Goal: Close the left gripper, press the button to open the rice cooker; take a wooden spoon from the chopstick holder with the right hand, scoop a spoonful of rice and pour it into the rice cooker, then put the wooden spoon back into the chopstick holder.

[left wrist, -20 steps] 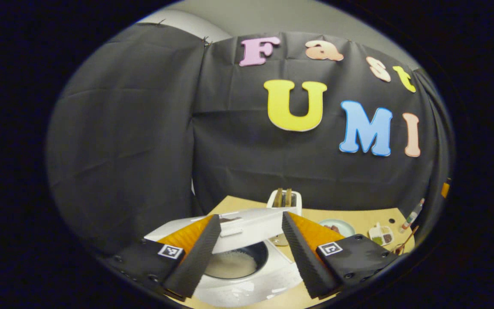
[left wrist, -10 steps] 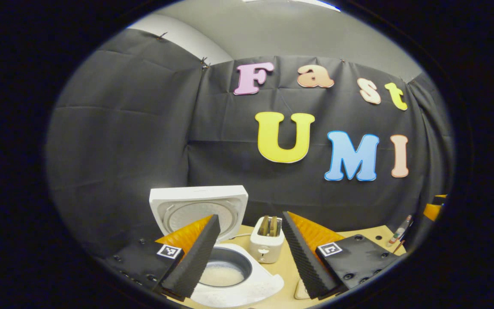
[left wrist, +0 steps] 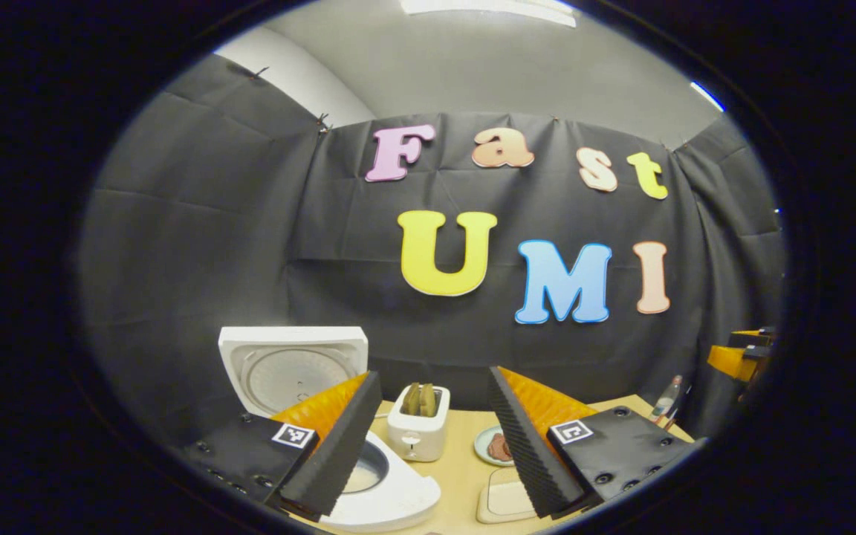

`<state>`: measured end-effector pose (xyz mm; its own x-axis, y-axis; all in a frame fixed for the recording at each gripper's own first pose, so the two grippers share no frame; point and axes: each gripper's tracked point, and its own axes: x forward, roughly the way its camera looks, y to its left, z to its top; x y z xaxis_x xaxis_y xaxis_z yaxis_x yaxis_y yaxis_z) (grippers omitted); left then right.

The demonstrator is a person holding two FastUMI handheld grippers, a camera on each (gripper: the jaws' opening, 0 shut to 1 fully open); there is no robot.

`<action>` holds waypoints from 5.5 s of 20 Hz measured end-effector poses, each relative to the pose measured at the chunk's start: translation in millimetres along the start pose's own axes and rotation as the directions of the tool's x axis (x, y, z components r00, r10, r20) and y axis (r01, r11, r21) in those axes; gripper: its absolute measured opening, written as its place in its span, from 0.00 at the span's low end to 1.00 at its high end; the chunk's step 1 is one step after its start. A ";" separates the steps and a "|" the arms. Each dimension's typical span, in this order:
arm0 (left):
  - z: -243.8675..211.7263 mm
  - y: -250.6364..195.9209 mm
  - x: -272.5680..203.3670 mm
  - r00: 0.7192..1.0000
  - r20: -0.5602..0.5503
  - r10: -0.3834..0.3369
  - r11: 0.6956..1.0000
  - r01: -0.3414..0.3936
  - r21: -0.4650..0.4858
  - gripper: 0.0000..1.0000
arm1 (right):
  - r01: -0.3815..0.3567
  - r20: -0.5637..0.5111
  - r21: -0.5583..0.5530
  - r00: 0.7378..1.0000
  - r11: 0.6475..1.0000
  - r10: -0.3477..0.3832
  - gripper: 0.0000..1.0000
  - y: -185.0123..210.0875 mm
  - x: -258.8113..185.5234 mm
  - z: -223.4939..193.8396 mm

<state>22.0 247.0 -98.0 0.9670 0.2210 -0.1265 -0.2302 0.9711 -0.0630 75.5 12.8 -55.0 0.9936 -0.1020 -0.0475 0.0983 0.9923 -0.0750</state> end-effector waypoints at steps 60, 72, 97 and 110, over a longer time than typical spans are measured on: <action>-19.3 -45.1 -17.4 0.994 -0.055 -0.093 0.991 0.097 0.087 0.99 | -0.221 -0.231 0.355 0.921 0.909 0.314 0.12 96.1 81.3 -101.5; -32.3 2.5 -19.4 0.996 -0.077 -0.055 0.997 0.059 0.055 0.96 | -0.204 -0.368 0.196 0.891 0.959 0.265 0.12 183.7 123.3 -201.8; -54.5 39.5 -10.0 0.994 -0.106 -0.042 0.999 0.042 0.002 1.00 | 0.067 -0.367 0.799 0.841 0.598 0.397 0.12 185.5 127.0 -226.9; -60.2 37.9 -24.9 0.994 -0.092 -0.062 0.998 0.061 -0.014 1.00 | -0.122 -0.098 0.925 0.839 0.360 0.536 0.12 215.1 116.0 -104.2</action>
<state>-17.4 272.9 -156.8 0.9654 0.1509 -0.2129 -0.1720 0.9815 -0.0843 206.3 207.1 -180.4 0.8806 0.4392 -0.1778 -0.0350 0.4346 0.9000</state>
